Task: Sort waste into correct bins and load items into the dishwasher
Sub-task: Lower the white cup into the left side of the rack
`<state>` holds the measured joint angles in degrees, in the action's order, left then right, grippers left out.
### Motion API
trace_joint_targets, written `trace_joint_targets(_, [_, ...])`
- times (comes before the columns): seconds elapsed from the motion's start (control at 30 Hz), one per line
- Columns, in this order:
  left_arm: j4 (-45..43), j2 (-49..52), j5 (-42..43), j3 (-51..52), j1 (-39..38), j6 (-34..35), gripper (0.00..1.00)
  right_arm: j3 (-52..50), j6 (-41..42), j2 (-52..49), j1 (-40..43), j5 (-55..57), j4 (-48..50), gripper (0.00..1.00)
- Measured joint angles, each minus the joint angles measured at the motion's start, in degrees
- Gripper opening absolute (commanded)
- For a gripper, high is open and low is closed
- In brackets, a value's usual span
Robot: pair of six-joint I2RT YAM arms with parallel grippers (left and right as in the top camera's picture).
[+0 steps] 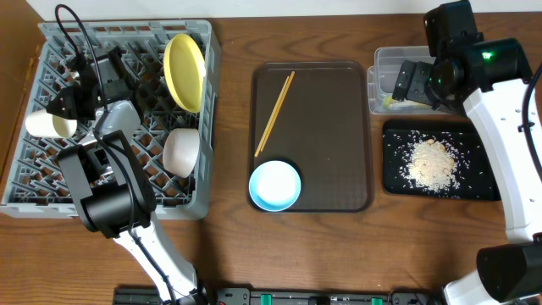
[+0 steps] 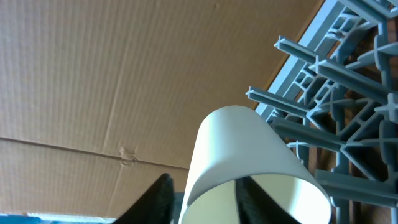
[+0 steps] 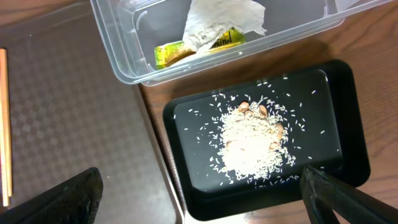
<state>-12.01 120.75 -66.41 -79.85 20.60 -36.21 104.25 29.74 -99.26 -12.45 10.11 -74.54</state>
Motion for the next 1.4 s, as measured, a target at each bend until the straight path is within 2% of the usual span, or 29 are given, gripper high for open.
trace_joint_targets(0.17, [0.02, 0.00, -0.57, 0.00, 0.00, -0.07, 0.21, 0.00, 0.00, 0.00, 0.00, 0.00, 0.00, 0.99])
trace_joint_targets(0.3, [0.00, 0.00, -1.55, 0.00, -0.26, -0.09, 0.28, 0.00, 0.00, 0.00, 0.00, 0.00, 0.02, 0.99])
trace_joint_targets(0.7, [1.53, 0.00, -2.14, 0.00, -6.58, -0.04, 0.28, 0.00, 0.00, 0.00, 0.00, 0.00, 0.00, 0.99])
trace_joint_targets(0.93, [4.11, 0.00, -2.19, -0.02, -9.73, 0.35, 0.36, 0.00, 0.00, 0.00, 0.00, 0.00, 0.02, 0.99])
trace_joint_targets(1.03, [4.20, 0.00, -2.14, -0.02, -11.47, 0.50, 0.42, 0.00, 0.00, 0.00, 0.00, 0.00, 0.00, 0.99])
trace_joint_targets(1.2, [5.66, -0.37, -1.22, -0.02, -13.51, 0.83, 0.42, 0.00, 0.00, 0.00, 0.00, 0.00, 0.00, 0.99])
trace_joint_targets(1.4, [7.32, -1.84, -0.79, -0.02, -12.20, 3.26, 0.45, 0.00, 0.00, 0.00, 0.00, 0.00, 0.00, 0.99])
